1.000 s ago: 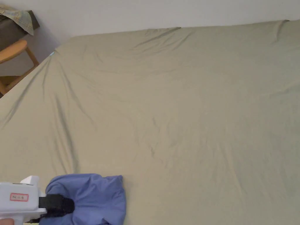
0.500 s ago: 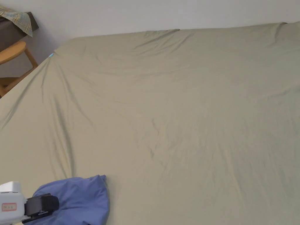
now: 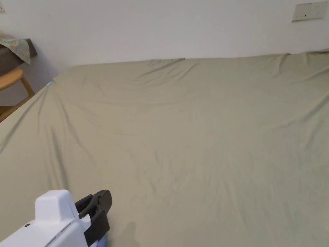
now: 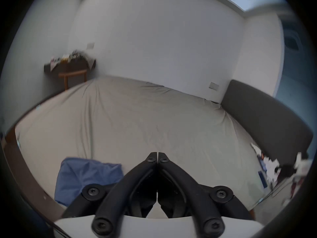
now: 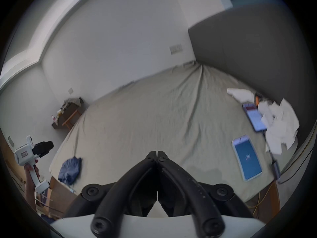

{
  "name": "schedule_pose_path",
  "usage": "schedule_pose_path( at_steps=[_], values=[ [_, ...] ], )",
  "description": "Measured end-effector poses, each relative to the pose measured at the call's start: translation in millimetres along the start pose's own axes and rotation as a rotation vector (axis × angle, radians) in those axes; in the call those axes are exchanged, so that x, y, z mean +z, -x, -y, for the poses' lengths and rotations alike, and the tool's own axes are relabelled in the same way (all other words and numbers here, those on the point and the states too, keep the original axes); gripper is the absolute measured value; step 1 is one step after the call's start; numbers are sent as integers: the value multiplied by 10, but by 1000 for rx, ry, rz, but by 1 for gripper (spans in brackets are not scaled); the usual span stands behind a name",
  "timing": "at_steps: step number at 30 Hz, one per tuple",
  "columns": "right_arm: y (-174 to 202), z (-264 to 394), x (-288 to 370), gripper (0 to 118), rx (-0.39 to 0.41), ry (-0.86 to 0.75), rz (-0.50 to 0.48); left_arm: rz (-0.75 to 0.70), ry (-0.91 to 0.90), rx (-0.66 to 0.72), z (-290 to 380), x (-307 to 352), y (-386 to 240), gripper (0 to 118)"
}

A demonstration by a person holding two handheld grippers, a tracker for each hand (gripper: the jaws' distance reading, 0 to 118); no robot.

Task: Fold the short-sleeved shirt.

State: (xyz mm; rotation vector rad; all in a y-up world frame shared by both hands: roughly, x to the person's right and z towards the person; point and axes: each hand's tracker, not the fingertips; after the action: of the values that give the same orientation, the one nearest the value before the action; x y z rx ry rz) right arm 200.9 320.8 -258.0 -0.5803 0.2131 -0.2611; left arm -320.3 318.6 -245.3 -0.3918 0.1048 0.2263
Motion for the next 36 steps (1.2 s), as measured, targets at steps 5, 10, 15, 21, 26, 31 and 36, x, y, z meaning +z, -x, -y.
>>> schedule_pose_path(
  at_steps=[5,10,15,21,26,31,36],
  values=[
    [226,-449,445,0,93,-233,-31,26,-151,-56,-461,398,-329,0],
    [469,-808,851,0,142,-418,-82,19,-318,-146,-954,919,-614,0],
    [677,-982,1286,0,181,-584,-90,5,-453,-170,-1242,1404,-775,0],
    [754,-1176,1579,0,170,-675,-116,-8,-498,-176,-1468,1679,-858,0],
    [777,-1177,1597,0,189,-682,-108,-29,-478,-175,-1486,1651,-836,0],
    [747,-1128,1506,0,205,-658,-88,-44,-461,-163,-1455,1617,-786,0],
    [700,-1130,1457,0,192,-646,-81,-61,-456,-159,-1467,1604,-769,0]
  ],
)
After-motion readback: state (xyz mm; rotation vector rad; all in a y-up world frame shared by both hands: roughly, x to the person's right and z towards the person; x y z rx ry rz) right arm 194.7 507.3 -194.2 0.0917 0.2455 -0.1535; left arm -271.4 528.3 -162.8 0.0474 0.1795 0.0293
